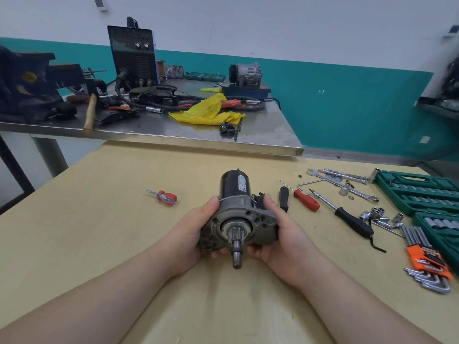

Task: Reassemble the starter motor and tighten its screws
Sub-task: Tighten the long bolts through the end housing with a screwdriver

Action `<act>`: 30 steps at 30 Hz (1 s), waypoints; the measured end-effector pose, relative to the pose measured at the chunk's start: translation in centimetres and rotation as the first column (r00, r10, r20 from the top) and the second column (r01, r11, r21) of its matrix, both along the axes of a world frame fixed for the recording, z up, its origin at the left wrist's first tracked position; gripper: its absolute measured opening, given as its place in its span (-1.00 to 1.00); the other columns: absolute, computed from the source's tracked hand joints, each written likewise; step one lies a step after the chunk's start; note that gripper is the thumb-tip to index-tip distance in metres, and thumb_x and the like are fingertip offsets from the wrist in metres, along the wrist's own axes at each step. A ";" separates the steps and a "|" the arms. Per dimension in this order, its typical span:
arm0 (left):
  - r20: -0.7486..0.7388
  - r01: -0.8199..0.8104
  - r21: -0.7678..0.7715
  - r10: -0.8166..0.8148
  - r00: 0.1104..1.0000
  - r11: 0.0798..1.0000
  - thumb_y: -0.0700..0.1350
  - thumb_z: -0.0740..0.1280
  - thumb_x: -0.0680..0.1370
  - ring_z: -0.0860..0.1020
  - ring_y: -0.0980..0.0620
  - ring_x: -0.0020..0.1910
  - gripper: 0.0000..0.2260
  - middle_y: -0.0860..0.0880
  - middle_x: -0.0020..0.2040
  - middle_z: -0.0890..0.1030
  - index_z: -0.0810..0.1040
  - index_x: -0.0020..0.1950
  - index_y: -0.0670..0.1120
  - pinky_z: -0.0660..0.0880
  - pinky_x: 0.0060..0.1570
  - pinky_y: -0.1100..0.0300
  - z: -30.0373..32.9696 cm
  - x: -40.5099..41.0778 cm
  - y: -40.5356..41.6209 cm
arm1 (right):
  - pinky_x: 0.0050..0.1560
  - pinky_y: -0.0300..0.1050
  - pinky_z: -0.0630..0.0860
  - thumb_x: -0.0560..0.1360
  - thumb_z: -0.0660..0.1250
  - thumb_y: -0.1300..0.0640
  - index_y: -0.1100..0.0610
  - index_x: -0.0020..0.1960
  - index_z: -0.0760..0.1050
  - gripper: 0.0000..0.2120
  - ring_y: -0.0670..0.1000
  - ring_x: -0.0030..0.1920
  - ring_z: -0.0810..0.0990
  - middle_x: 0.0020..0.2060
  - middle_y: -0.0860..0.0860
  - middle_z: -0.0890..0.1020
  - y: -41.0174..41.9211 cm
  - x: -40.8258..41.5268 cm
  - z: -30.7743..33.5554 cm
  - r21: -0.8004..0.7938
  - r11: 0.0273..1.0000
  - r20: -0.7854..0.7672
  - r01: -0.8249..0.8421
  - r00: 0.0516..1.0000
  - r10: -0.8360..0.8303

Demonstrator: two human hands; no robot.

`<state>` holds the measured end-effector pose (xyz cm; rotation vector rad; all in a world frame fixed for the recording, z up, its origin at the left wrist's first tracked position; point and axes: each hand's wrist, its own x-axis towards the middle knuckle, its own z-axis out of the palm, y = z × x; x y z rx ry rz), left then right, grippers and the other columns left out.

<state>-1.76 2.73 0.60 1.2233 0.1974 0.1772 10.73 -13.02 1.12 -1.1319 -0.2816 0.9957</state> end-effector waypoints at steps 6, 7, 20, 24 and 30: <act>0.023 0.010 -0.040 -0.009 1.000 0.999 0.43 0.23 0.54 0.54 -0.19 -0.13 -0.20 -0.32 0.03 0.60 0.58 0.24 -0.33 0.48 -0.32 0.13 0.3 0.1 -0.2 | 0.40 0.17 0.54 0.51 0.39 -0.08 0.25 0.39 0.62 -0.43 0.22 0.30 0.66 0.32 0.22 0.67 -0.6 -0.1 0.9 0.158 0.986 -0.215 0.053 0.976 -0.018; 0.047 0.015 -0.082 -0.011 0.999 0.997 0.41 0.25 0.53 0.53 -0.19 -0.14 -0.24 -0.31 -0.01 0.60 0.57 0.17 -0.33 0.49 -0.30 0.12 0.5 0.2 -0.2 | 0.26 0.20 0.65 0.49 0.41 -0.04 0.28 0.32 0.66 -0.48 0.24 0.21 0.71 0.27 0.22 0.70 -0.8 -0.2 1.1 0.216 0.975 -0.267 0.044 0.964 0.015; 0.081 0.070 -0.036 -0.067 0.994 0.997 0.23 0.34 0.56 0.60 -0.19 -0.18 -0.48 -0.33 -0.05 0.64 0.69 0.14 -0.22 0.58 -0.19 0.07 -1.5 0.8 0.9 | -0.38 -0.15 0.31 0.57 0.11 0.04 0.12 0.11 0.39 -0.79 0.03 -0.39 0.40 -0.18 0.06 0.48 -3.5 1.0 2.0 0.493 0.835 -0.476 0.247 0.879 0.021; 0.104 0.064 -0.009 -0.062 0.993 0.998 0.25 0.51 0.47 0.62 -0.19 -0.18 -0.41 -0.36 -0.03 0.64 0.65 0.18 -0.26 0.60 -0.19 0.08 -2.4 1.1 1.5 | -0.45 -0.20 0.39 0.52 0.30 -0.03 0.14 0.27 0.46 -0.62 -0.03 -0.43 0.43 -0.14 0.04 0.59 -3.8 1.7 2.4 0.535 0.809 -0.406 0.243 0.914 -0.006; 0.107 0.085 0.011 -0.085 0.991 0.996 0.26 0.55 0.46 0.62 -0.20 -0.15 -0.39 -0.37 -0.01 0.64 0.65 0.19 -0.26 0.60 -0.17 0.05 -2.9 1.3 1.9 | -0.36 -0.05 0.42 0.63 0.16 -0.18 0.25 0.33 0.39 -0.48 0.06 -0.39 0.48 -0.35 0.20 0.61 -3.8 2.0 2.4 0.621 0.770 -0.296 0.144 0.953 0.061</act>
